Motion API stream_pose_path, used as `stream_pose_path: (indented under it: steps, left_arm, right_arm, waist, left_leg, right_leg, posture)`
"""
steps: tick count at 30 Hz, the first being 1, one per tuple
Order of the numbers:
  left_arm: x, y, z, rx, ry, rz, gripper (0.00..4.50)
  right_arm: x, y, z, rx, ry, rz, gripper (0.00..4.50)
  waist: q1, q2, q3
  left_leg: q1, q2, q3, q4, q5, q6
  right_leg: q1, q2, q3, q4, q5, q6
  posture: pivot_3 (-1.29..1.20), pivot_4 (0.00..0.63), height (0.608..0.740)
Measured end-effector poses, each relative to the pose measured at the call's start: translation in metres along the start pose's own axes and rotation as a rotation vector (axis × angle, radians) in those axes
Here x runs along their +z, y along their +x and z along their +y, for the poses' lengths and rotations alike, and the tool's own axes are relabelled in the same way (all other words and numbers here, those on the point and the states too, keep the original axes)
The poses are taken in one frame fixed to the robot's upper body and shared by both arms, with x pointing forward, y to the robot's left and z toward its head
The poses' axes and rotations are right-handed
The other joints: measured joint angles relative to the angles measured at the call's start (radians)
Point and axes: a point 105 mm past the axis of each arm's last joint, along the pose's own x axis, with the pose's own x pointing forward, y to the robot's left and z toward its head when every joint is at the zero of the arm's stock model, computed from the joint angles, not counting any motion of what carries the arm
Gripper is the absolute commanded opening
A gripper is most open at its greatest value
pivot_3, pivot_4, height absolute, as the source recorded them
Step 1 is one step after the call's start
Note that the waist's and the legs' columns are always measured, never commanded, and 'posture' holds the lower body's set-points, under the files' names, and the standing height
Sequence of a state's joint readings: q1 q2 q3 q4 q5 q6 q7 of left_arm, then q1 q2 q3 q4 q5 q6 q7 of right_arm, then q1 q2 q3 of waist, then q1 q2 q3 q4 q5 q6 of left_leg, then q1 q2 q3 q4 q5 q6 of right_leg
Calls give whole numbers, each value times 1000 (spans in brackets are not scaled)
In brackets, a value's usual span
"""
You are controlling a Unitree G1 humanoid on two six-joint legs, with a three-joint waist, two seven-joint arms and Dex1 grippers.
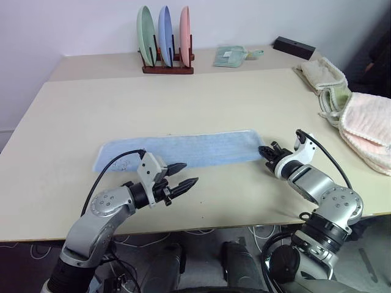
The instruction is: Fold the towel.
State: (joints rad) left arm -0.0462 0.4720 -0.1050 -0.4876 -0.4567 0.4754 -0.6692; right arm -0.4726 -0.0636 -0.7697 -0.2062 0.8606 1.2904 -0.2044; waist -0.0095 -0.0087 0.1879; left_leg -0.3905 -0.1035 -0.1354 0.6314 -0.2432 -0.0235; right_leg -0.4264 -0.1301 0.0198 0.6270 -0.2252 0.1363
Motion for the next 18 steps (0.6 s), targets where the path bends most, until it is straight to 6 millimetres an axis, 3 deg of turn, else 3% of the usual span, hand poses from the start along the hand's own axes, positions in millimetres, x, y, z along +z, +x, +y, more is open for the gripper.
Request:
stream_pose_path:
  steps: [6, 8, 10, 13, 15, 18]
  left_arm:
    - [0, 5, 5, 2, 4, -2, 2720]
    - [1, 8, 8, 9, 7, -8, 2720]
    - [2, 14, 9, 5, 10, -11, 2720]
    - [5, 21, 6, -7, 10, -33, 2720]
    - [7, 23, 6, -8, 14, -44, 2720]
    - [8, 25, 7, 4, 17, -49, 2720]
  right_arm:
    - [73, -32, -16, -80, -197, -165, 71]
    - [93, -42, -9, -78, -329, -200, 71]
    - [101, -45, 6, -65, -547, -185, 71]
    - [83, -36, 41, 67, -851, -116, 71]
    - [50, -27, 65, 218, -1004, -29, 71]
    - [0, -16, 84, 388, -1167, 102, 71]
  waist:
    - [-1, 1, 0]
    - [-2, 1, 0]
    - [-9, 1, 0]
    - [-14, 1, 0]
    - [-10, 1, 0]
    - [-3, 1, 1]
  left_leg:
    - [-1, 0, 2, 0, 0, 0]
    - [0, 0, 3, 0, 0, 0]
    - [0, 1, 5, -1, 0, 1]
    - [0, 5, 8, 0, -1, 1]
    - [-1, 7, 7, 0, -1, 1]
    - [-2, 7, 7, 0, -1, 1]
  right_leg:
    - [0, 0, 0, -1, 0, 0]
    - [1, 0, 0, -1, 0, 0]
    - [0, 0, 0, -2, 0, 1]
    - [1, 3, 0, -3, 0, 0]
    - [1, 5, 0, -6, 1, -1]
    - [1, 6, 0, -7, 1, -1]
  posture:
    - [0, 150, 740]
    - [0, 150, 740]
    - [0, 150, 740]
    - [0, 150, 740]
    - [0, 150, 740]
    - [0, 150, 740]
